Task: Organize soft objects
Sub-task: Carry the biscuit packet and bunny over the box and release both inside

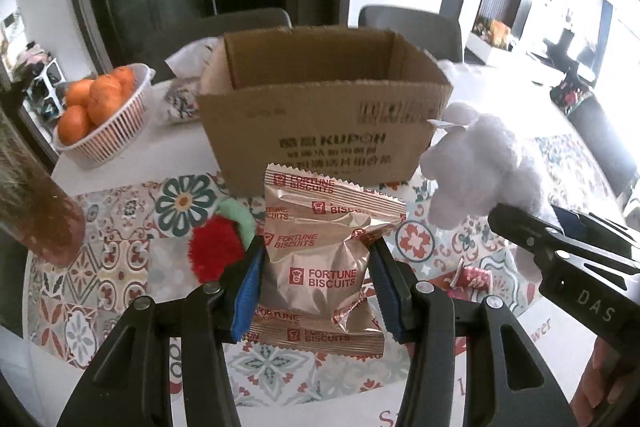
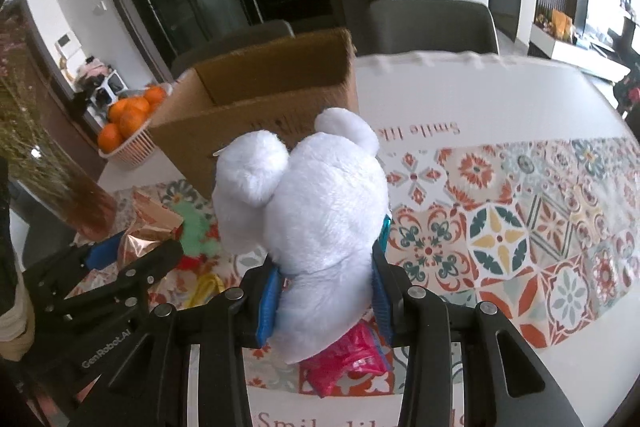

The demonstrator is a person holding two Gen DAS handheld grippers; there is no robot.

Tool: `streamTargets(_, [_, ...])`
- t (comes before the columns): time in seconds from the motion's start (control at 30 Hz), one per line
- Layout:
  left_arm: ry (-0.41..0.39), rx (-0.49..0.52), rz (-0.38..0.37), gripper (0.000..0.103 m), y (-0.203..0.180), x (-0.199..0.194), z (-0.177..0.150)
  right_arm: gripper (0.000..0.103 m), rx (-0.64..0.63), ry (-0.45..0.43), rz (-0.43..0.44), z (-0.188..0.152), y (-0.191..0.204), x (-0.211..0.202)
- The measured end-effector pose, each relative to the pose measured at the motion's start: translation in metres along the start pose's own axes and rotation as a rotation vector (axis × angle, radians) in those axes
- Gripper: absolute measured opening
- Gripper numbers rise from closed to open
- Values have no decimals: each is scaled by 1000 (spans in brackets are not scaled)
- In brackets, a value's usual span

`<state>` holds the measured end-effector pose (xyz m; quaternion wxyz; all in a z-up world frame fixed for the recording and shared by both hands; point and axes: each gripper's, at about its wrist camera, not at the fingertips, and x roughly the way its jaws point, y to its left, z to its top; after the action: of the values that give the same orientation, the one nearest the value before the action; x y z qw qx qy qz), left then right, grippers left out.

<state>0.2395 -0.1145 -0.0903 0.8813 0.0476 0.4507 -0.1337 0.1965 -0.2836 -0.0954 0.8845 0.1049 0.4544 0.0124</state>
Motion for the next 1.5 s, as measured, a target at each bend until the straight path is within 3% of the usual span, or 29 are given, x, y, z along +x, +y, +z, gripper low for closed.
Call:
streamTargets(0.37, [-112, -26, -2, 50, 9, -53, 7, 40, -39, -100, 44, 9, 25, -45])
streamTargets(0.77, [-204, -7, 32, 50, 18, -77, 38, 40, -70, -170, 84, 35, 41, -65])
streamTargets(1.1, [-225, 4, 46, 50, 29, -68, 74, 40, -95, -179, 110, 76, 45, -56])
streamTargets(1.5, [-170, 35, 68, 50, 39, -21, 118, 40, -145, -111, 98, 127, 50, -14])
